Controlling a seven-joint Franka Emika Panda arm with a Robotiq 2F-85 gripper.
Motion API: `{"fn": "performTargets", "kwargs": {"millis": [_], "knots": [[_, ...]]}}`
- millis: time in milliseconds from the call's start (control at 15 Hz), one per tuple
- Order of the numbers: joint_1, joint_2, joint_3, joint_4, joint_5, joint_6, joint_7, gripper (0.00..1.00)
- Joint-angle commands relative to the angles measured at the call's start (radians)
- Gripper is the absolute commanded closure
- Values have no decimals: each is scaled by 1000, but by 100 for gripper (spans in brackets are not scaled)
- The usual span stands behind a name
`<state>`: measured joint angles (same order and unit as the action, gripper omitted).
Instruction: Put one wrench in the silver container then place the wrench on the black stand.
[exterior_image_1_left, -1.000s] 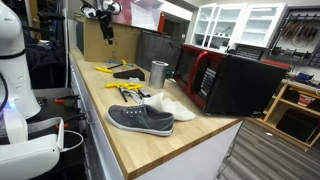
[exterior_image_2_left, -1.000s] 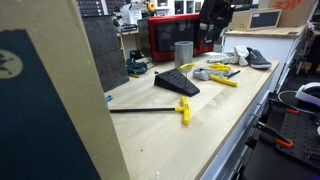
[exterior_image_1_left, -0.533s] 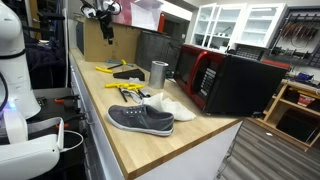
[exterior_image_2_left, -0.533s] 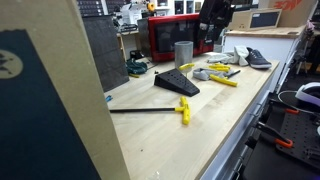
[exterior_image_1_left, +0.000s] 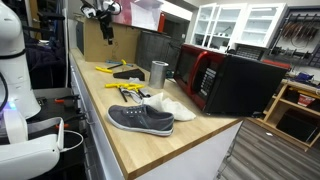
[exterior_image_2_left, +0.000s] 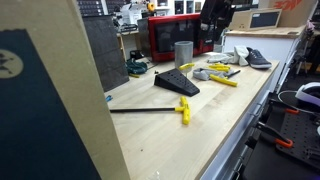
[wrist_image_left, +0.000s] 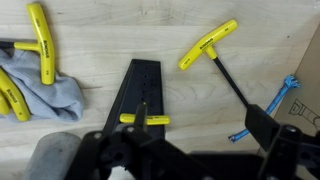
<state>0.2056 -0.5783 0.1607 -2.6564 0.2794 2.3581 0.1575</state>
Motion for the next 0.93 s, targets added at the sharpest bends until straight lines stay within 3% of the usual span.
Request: {"fn": "performTargets", "kwargs": {"millis": [0,400,867], "knots": [[-18,-21,-51,19,-22,-74,-52,0],[-103,-41,-149,60,-88,-213,-113,0],[-177,22,-218,75,-117,-219,-193,0]]}}
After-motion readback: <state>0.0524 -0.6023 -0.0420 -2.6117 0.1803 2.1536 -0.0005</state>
